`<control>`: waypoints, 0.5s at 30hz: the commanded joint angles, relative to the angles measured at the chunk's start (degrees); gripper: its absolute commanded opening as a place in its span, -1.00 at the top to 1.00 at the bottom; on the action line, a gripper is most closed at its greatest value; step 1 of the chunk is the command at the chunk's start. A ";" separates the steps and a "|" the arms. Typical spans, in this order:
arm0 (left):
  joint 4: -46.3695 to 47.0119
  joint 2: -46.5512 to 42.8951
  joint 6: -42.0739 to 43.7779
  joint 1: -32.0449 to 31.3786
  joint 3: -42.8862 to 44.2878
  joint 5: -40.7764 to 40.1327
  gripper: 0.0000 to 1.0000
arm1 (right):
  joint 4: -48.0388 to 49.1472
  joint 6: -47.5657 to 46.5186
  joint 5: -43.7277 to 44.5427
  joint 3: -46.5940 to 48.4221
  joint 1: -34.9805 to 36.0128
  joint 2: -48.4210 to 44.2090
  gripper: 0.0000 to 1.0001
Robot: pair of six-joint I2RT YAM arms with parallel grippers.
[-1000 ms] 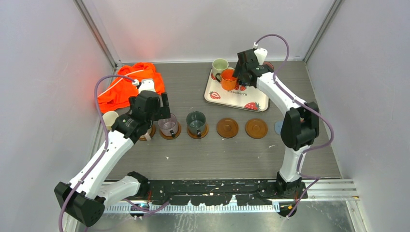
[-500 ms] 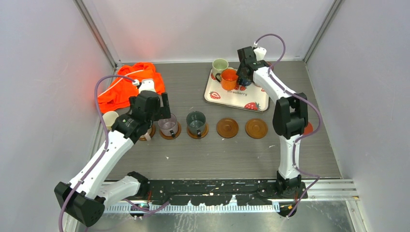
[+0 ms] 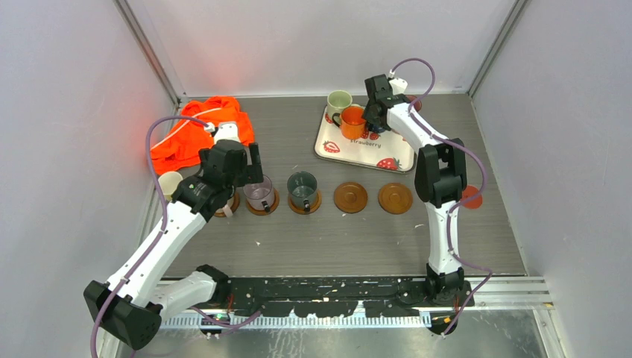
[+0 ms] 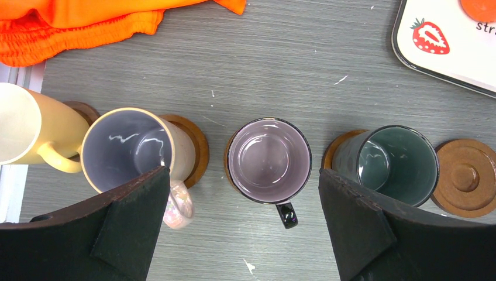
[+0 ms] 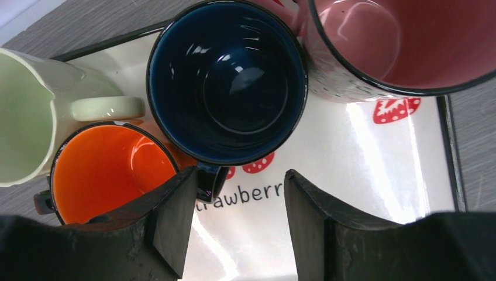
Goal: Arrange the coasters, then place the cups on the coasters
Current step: Pick up the cup from the tray.
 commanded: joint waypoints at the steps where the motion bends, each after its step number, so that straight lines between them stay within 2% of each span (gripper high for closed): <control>1: 2.58 -0.54 -0.12 0.24 0.26 -0.21 -0.99 | 0.67 1.85 -1.52 2.95 -0.05 0.97 -0.21; 15: 2.58 -0.14 -0.03 0.24 0.24 -0.35 -0.99 | 2.52 2.62 -3.81 -1.18 -0.05 1.27 -0.18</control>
